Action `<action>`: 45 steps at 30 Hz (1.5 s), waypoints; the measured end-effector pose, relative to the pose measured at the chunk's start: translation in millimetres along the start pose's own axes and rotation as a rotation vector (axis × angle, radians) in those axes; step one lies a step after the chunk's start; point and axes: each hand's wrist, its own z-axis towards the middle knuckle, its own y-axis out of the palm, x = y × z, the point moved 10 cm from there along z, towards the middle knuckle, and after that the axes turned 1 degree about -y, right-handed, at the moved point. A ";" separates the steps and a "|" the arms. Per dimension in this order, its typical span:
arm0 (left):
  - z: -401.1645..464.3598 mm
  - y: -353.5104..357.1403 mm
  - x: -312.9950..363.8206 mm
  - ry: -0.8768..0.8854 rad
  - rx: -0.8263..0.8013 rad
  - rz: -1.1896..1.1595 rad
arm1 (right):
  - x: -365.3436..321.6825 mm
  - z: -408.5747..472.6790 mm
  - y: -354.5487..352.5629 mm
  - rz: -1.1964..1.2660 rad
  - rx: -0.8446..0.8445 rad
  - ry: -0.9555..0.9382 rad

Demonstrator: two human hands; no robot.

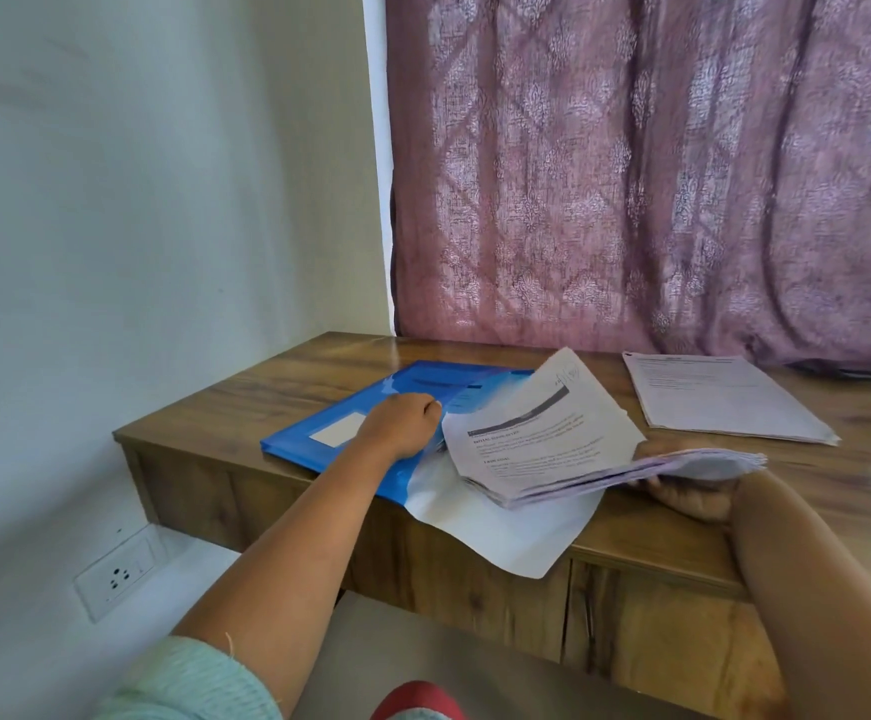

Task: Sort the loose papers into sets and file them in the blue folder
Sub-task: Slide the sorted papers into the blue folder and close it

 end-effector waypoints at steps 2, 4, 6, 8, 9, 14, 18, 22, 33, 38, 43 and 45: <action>-1.3 -0.5 2.7 0.028 0.007 0.014 | -4.7 -14.6 22.7 0.046 -0.079 0.022; -1.9 0.5 3.5 0.034 0.007 0.024 | -10.8 -21.7 37.2 0.028 -0.123 -0.007; -3.0 1.6 5.7 0.031 -0.010 0.035 | -13.1 -28.4 46.0 0.126 -0.129 -0.011; -5.4 2.4 11.8 0.048 -0.048 0.055 | -10.3 -20.9 42.4 0.158 -0.063 -0.031; -6.6 3.3 15.8 0.059 -0.077 0.064 | -11.4 -23.2 44.1 0.105 -0.003 -0.053; -2.4 4.5 27.4 0.078 -0.147 0.105 | -30.4 -26.0 49.6 -0.242 0.203 -0.221; -3.9 -0.8 36.5 0.084 -0.169 0.153 | -31.7 -26.6 48.9 -0.443 0.271 -0.261; -7.0 -3.2 38.2 0.127 -0.216 0.193 | -30.6 -22.0 41.1 -0.442 0.304 -0.264; -16.6 -12.0 57.6 0.269 -0.011 0.307 | -31.1 -21.4 69.4 -0.526 0.181 -0.355; -15.1 -15.8 59.1 0.247 0.088 0.296 | -16.4 -18.0 72.9 -0.382 0.195 -0.293; -18.1 -10.1 58.1 0.245 0.084 0.278 | -31.5 -25.2 63.4 -0.699 0.439 -0.379; -20.3 -11.0 58.3 0.251 0.108 0.264 | -35.8 -24.6 60.8 -0.732 0.475 -0.382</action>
